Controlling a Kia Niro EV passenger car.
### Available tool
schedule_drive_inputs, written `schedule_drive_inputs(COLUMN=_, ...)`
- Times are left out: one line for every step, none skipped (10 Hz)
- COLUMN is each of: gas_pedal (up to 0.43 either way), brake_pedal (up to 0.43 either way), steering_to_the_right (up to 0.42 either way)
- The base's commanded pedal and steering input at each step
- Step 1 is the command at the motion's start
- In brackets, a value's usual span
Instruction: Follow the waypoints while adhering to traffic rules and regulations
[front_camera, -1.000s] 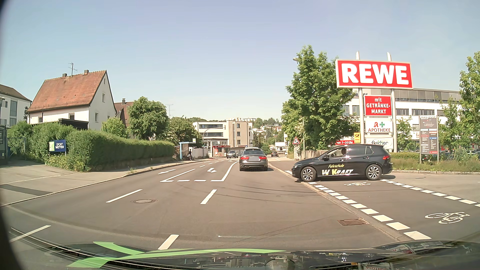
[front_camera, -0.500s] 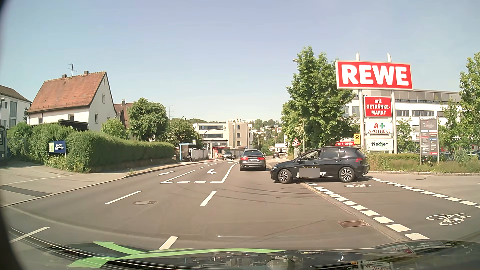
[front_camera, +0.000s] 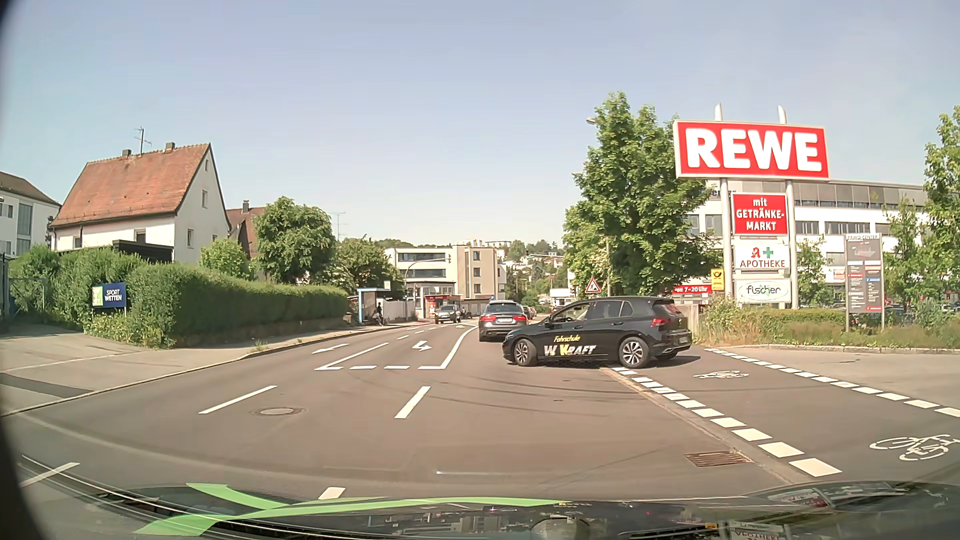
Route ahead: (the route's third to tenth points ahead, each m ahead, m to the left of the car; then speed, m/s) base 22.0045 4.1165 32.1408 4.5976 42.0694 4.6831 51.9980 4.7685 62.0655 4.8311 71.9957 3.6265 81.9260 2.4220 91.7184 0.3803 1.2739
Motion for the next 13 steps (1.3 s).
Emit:
schedule_drive_inputs(gas_pedal=0.268, brake_pedal=0.0, steering_to_the_right=0.0)
schedule_drive_inputs(gas_pedal=0.268, brake_pedal=0.0, steering_to_the_right=-0.001)
schedule_drive_inputs(gas_pedal=0.268, brake_pedal=0.0, steering_to_the_right=-0.003)
schedule_drive_inputs(gas_pedal=0.268, brake_pedal=0.0, steering_to_the_right=-0.004)
schedule_drive_inputs(gas_pedal=0.268, brake_pedal=0.0, steering_to_the_right=-0.006)
schedule_drive_inputs(gas_pedal=0.268, brake_pedal=0.0, steering_to_the_right=-0.01)
schedule_drive_inputs(gas_pedal=0.28, brake_pedal=0.0, steering_to_the_right=-0.012)
schedule_drive_inputs(gas_pedal=0.28, brake_pedal=0.0, steering_to_the_right=-0.012)
schedule_drive_inputs(gas_pedal=0.28, brake_pedal=0.0, steering_to_the_right=-0.012)
schedule_drive_inputs(gas_pedal=0.268, brake_pedal=0.0, steering_to_the_right=-0.012)
schedule_drive_inputs(gas_pedal=0.268, brake_pedal=0.0, steering_to_the_right=-0.012)
schedule_drive_inputs(gas_pedal=0.268, brake_pedal=0.0, steering_to_the_right=-0.011)
schedule_drive_inputs(gas_pedal=0.24, brake_pedal=0.0, steering_to_the_right=-0.011)
